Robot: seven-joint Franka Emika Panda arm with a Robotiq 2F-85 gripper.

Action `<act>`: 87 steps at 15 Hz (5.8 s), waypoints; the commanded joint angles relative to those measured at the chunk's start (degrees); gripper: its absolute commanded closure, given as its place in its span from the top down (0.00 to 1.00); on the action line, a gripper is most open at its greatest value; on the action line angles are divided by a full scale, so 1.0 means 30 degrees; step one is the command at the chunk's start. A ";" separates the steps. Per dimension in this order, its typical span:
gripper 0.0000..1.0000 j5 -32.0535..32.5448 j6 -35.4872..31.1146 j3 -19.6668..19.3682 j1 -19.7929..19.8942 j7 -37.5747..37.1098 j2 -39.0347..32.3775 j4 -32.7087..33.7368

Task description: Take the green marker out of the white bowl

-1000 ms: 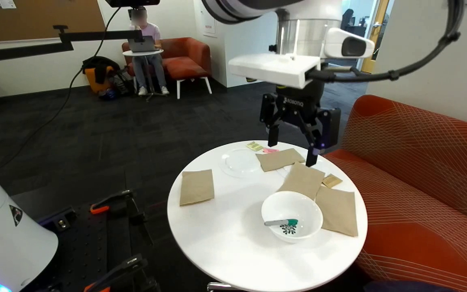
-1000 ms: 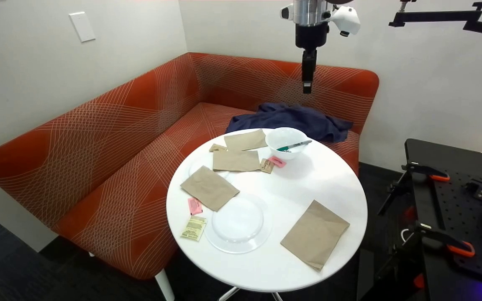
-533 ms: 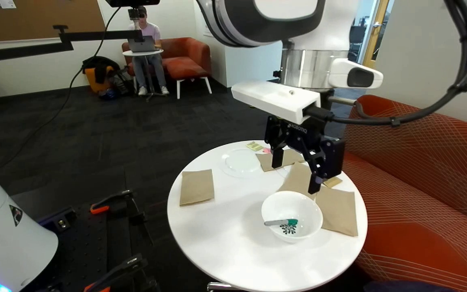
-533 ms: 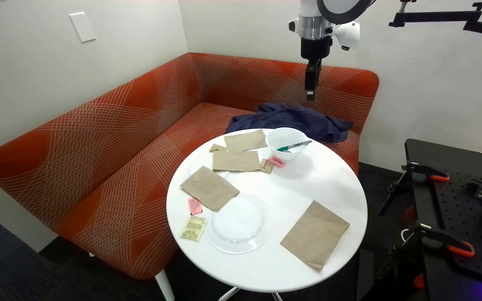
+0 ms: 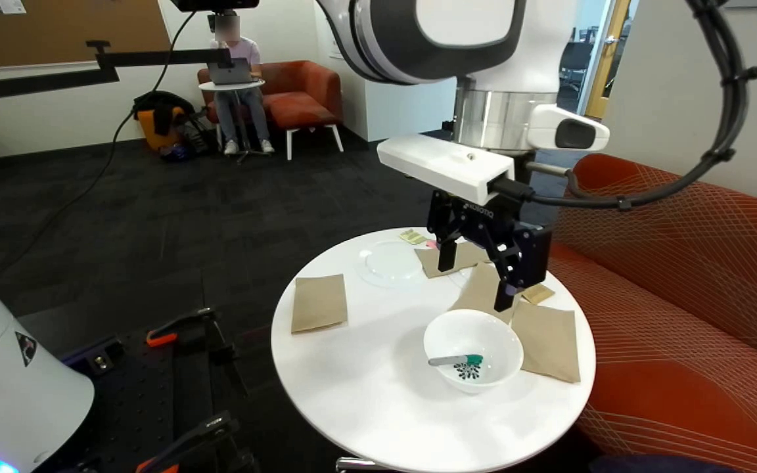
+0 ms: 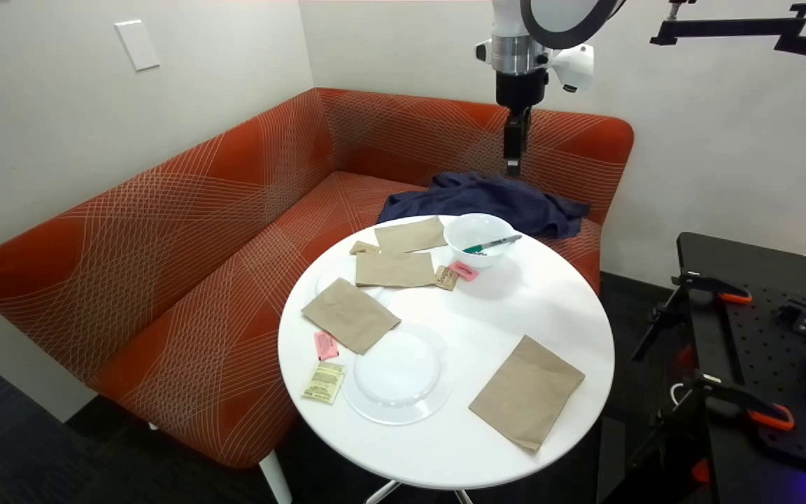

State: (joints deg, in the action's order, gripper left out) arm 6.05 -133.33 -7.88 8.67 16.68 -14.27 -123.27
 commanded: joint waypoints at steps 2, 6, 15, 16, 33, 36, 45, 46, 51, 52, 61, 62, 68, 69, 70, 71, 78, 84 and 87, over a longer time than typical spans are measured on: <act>1.00 -0.0249 0.0616 0.0581 -0.0141 -0.0682 -0.1750 0.1707; 1.00 -0.0562 0.0915 0.1015 -0.0076 -0.0801 -0.3160 0.2814; 1.00 -0.2039 -0.0794 0.1601 0.0134 -0.1065 -0.5007 0.3128; 1.00 -0.2192 -0.1003 0.1573 0.0153 -0.1148 -0.5133 0.3126; 0.82 -0.2541 -0.0622 0.1178 0.0921 -0.1529 -0.6867 0.4131; 0.76 -0.2356 -0.0446 0.1166 0.0965 -0.1464 -0.7447 0.4576; 0.74 -0.2090 -0.0306 0.1349 0.0961 -0.1149 -0.8779 0.5647; 0.73 -0.2068 -0.0254 0.1386 0.0939 -0.1136 -0.8879 0.5766; 0.68 -0.1870 0.0627 0.1609 0.0724 -0.1075 -0.9383 0.6612; 0.67 -0.1779 0.1016 0.1586 0.0621 -0.1103 -0.9467 0.6803; 0.69 -0.0943 0.4292 0.1366 0.0236 -0.1344 -0.9707 0.7765; 0.69 -0.0949 0.4509 0.1378 0.0254 -0.1330 -0.9788 0.7910; 0.23 -0.1037 0.5228 0.1442 0.0353 -0.1218 -1.0334 0.8796; 0.16 -0.1048 0.5303 0.1449 0.0375 -0.1193 -1.0435 0.8938; 0.07 -0.1052 0.5360 0.1450 0.0383 -0.1193 -1.0515 0.9058; 0.02 -0.1058 0.5396 0.1453 0.0394 -0.1189 -1.0586 0.9171; 0.03 -0.0874 0.5205 0.1255 0.0151 -0.1618 -0.9533 0.8461; 0.03 0.0371 0.4222 0.1107 -0.0383 -0.1670 -0.6403 0.5540; 0.03 0.1334 0.3780 0.1159 -0.0740 -0.1547 -0.4358 0.3636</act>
State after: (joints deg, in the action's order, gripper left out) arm 7.08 -119.47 -3.76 8.20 13.08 -35.42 -103.95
